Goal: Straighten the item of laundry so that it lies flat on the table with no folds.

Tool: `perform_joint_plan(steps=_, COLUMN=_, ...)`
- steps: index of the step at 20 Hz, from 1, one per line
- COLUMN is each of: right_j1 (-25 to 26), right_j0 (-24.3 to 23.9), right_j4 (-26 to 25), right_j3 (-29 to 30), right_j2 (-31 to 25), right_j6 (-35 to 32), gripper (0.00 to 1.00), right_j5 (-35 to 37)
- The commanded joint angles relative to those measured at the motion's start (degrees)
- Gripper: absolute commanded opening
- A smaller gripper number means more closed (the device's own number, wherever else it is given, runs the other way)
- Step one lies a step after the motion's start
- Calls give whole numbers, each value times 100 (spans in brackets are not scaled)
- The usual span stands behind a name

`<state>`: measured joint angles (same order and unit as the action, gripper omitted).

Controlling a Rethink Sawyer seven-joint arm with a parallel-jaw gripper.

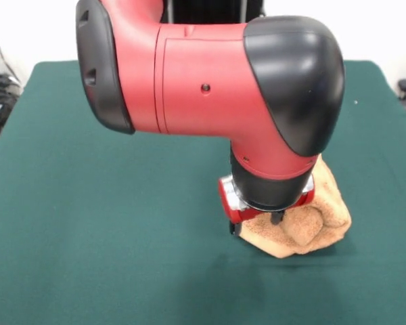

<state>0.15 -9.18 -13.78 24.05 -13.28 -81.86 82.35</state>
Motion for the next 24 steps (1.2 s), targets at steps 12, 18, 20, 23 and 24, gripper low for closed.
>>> perform_joint_plan(steps=12, right_j1=413, right_j0=249, right_j4=94, right_j3=554, right_j2=180, right_j6=-1423, gripper=100, right_j5=230)
perform_joint_plan(steps=18, right_j1=534, right_j0=200, right_j4=233, right_j3=456, right_j2=-88, right_j6=-1160, gripper=100, right_j5=-84)
perform_joint_plan(steps=20, right_j1=547, right_j0=180, right_j4=319, right_j3=517, right_j2=-200, right_j6=-1068, gripper=100, right_j5=-323)
perform_joint_plan(steps=23, right_j1=559, right_j0=173, right_j4=437, right_j3=549, right_j2=-321, right_j6=-972, gripper=100, right_j5=-501)
perform_joint_plan(steps=24, right_j1=509, right_j0=168, right_j4=466, right_j3=653, right_j2=-299, right_j6=-967, gripper=100, right_j5=-557)
